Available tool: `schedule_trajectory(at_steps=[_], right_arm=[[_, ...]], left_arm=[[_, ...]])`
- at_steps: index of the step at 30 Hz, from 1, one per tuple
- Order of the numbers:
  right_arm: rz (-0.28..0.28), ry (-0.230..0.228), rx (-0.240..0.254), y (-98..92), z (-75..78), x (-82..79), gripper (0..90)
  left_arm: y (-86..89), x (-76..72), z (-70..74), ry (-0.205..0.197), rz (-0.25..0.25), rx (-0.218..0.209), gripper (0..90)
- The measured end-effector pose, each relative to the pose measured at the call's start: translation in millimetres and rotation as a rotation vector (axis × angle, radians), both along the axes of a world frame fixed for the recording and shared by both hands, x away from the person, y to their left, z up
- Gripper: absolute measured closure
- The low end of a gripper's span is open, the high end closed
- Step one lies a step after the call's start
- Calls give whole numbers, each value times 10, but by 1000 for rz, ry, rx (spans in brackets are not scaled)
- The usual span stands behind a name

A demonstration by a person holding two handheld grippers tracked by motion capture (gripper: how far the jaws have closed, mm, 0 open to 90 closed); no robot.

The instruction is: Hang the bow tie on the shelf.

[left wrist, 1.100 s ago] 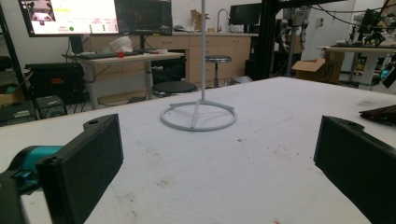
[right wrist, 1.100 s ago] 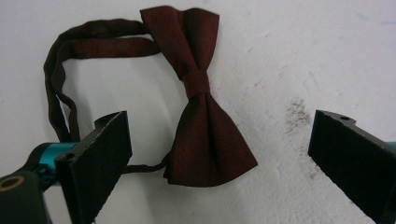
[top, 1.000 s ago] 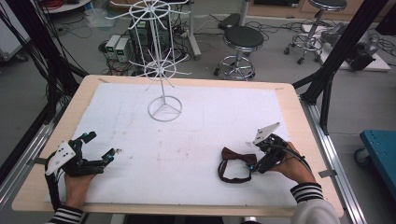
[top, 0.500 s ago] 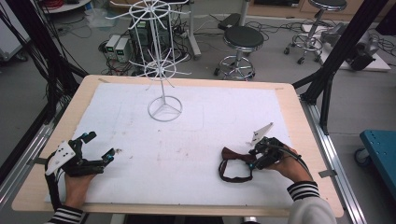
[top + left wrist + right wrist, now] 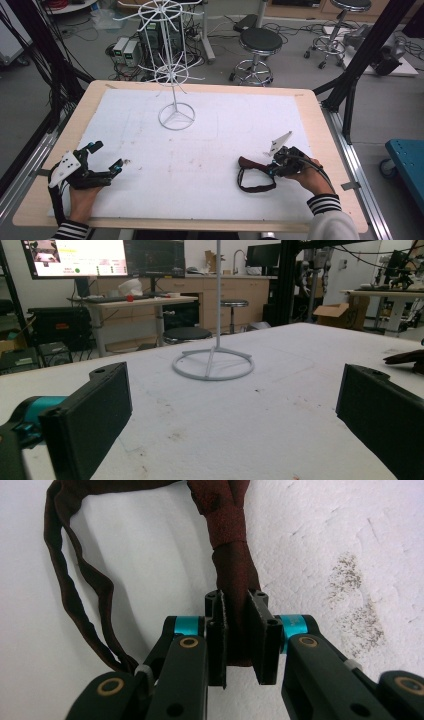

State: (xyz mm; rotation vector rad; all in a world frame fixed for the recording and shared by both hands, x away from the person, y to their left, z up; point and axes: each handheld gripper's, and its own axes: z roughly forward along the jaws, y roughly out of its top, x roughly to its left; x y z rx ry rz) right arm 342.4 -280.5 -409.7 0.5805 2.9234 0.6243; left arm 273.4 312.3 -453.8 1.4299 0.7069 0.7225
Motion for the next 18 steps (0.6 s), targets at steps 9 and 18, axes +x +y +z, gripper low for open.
schedule_trajectory(at_steps=[9,18], right_arm=[[-12,-8,19,-17,14,9,799],[-14,-17,66,-27,55,15,800]], left_arm=[[0,-2,0,-2,-5,3,28],[15,6,3,0,-25,0,27]])
